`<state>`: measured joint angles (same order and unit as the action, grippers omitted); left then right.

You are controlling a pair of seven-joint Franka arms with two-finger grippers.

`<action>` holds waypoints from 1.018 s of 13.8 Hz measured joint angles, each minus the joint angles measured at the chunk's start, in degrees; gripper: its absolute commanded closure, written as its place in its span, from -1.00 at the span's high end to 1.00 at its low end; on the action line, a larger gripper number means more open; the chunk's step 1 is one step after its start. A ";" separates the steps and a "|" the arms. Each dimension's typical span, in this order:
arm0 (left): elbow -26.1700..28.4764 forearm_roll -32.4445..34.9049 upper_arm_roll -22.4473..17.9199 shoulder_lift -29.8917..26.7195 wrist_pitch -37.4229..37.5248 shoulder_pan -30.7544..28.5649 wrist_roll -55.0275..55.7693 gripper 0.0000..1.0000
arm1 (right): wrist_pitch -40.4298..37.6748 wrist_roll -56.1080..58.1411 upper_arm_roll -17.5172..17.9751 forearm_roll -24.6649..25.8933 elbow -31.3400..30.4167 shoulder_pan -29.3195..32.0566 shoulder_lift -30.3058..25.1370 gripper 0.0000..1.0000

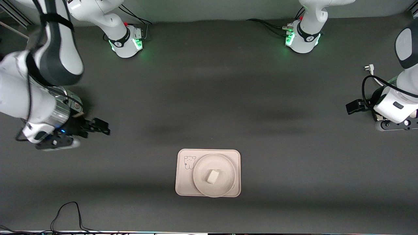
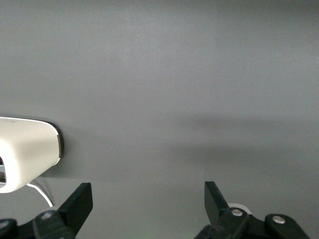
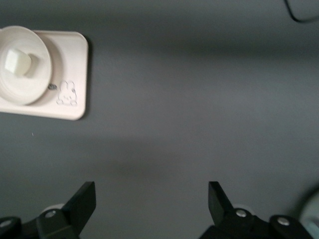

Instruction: Place bun in plate and plate on tray

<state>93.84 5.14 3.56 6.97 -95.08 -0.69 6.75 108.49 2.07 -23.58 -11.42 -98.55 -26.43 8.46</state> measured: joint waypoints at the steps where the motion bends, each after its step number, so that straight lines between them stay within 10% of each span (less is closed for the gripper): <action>1: 0.00 0.00 0.00 0.01 0.00 0.00 0.00 1.00 | -0.77 -0.48 3.77 1.99 -2.25 3.91 -3.33 1.00; 6: -0.02 -0.01 -0.01 0.05 0.00 0.00 -0.01 1.00 | -1.87 -7.72 26.78 8.66 -13.38 25.59 -19.77 1.00; 14: -0.13 -0.04 -1.18 -1.98 1.24 0.34 0.07 1.00 | -1.96 -7.78 28.80 8.71 -17.75 30.78 -24.29 1.00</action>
<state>93.71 5.11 2.38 5.00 -93.84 -0.35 6.82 106.52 -5.72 5.23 -2.71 -116.30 4.35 -15.83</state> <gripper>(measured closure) 0.000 0.000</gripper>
